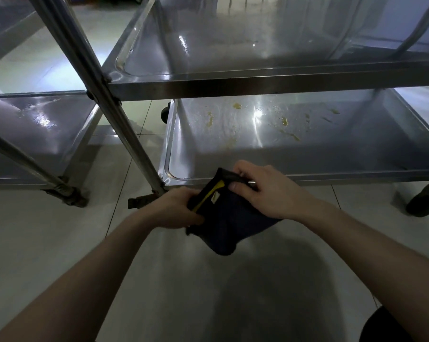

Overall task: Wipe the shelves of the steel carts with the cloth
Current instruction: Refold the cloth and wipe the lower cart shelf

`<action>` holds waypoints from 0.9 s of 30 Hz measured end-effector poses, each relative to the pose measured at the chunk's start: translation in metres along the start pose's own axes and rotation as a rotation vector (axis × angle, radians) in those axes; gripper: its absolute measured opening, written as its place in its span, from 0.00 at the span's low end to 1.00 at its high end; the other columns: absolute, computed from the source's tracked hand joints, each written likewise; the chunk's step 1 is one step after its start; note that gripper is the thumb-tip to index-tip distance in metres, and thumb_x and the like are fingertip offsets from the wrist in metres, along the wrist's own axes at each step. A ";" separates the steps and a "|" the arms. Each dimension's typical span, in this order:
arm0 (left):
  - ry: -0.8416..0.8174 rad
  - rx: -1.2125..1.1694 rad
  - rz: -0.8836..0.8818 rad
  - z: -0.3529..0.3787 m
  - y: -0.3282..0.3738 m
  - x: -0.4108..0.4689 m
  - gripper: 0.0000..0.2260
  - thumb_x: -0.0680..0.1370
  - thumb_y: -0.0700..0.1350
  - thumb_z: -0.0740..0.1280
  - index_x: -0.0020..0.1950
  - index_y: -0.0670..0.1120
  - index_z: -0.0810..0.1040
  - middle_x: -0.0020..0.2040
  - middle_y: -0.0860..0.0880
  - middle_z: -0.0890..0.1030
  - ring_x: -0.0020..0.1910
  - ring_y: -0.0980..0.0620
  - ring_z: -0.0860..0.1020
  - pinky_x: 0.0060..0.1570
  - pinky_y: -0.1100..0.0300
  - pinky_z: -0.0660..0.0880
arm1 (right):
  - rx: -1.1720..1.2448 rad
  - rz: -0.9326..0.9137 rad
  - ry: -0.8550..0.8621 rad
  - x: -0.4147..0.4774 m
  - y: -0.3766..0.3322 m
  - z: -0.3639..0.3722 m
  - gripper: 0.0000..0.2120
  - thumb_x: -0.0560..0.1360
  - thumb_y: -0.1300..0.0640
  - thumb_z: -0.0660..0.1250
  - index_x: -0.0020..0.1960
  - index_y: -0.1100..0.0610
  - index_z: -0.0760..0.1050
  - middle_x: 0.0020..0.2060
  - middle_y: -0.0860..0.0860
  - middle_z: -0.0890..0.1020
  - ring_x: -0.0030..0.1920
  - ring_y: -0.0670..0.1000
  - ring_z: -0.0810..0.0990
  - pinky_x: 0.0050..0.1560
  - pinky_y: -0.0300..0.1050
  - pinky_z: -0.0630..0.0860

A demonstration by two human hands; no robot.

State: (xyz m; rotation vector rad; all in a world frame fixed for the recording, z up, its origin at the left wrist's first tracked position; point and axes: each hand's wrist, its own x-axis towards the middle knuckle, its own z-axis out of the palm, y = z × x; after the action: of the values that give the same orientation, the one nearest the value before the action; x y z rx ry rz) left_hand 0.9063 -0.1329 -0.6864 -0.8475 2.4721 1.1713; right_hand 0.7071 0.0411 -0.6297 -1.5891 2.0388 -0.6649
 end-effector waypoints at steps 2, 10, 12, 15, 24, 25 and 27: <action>0.048 -0.121 -0.025 -0.015 0.002 0.003 0.13 0.75 0.50 0.75 0.56 0.60 0.77 0.50 0.53 0.85 0.41 0.60 0.84 0.42 0.63 0.78 | 0.027 0.070 -0.001 0.005 0.014 -0.007 0.12 0.86 0.45 0.65 0.54 0.54 0.74 0.48 0.52 0.84 0.49 0.55 0.83 0.52 0.57 0.79; 0.792 0.002 0.071 -0.044 0.016 0.043 0.32 0.82 0.43 0.74 0.83 0.48 0.65 0.74 0.42 0.77 0.72 0.46 0.76 0.69 0.49 0.76 | 0.082 0.497 0.203 0.078 0.083 -0.018 0.35 0.85 0.37 0.63 0.82 0.59 0.61 0.74 0.61 0.74 0.73 0.63 0.75 0.61 0.49 0.72; 0.763 0.061 0.086 -0.034 0.006 0.047 0.27 0.81 0.43 0.74 0.80 0.46 0.71 0.70 0.43 0.80 0.68 0.46 0.79 0.68 0.48 0.77 | -0.090 0.538 0.071 0.078 0.100 -0.002 0.36 0.85 0.38 0.63 0.81 0.61 0.61 0.77 0.63 0.70 0.74 0.65 0.72 0.66 0.54 0.72; 0.631 0.101 0.081 -0.022 -0.014 0.044 0.15 0.81 0.48 0.74 0.68 0.51 0.80 0.54 0.53 0.85 0.51 0.55 0.83 0.53 0.55 0.81 | -0.199 0.426 0.003 0.073 0.098 0.021 0.31 0.85 0.40 0.63 0.80 0.59 0.67 0.74 0.60 0.72 0.73 0.63 0.73 0.70 0.55 0.72; 0.362 -0.137 -0.471 -0.041 -0.077 0.018 0.29 0.69 0.75 0.76 0.47 0.48 0.86 0.40 0.46 0.88 0.40 0.46 0.87 0.43 0.50 0.86 | -0.232 0.124 -0.131 0.099 0.020 0.026 0.22 0.85 0.40 0.65 0.70 0.54 0.80 0.66 0.52 0.81 0.62 0.54 0.79 0.65 0.52 0.76; 0.525 -0.200 -0.412 -0.045 -0.077 0.019 0.30 0.66 0.73 0.79 0.49 0.48 0.85 0.42 0.48 0.87 0.43 0.48 0.87 0.44 0.50 0.85 | -0.273 0.104 -0.172 0.103 0.015 0.021 0.22 0.85 0.40 0.65 0.71 0.52 0.79 0.67 0.50 0.80 0.64 0.53 0.79 0.66 0.53 0.76; 0.804 -0.380 -0.248 -0.056 -0.069 0.023 0.31 0.65 0.67 0.84 0.57 0.48 0.80 0.48 0.51 0.84 0.49 0.51 0.85 0.47 0.51 0.82 | -0.421 0.077 -0.258 0.108 0.017 0.014 0.24 0.85 0.39 0.64 0.77 0.48 0.75 0.72 0.49 0.76 0.70 0.55 0.76 0.70 0.54 0.73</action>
State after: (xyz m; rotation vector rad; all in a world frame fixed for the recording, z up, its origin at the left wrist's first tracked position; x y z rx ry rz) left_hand 0.9308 -0.2197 -0.7044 -1.9997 2.5943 1.4222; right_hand 0.6797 -0.0615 -0.6587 -1.7019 2.1196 0.0082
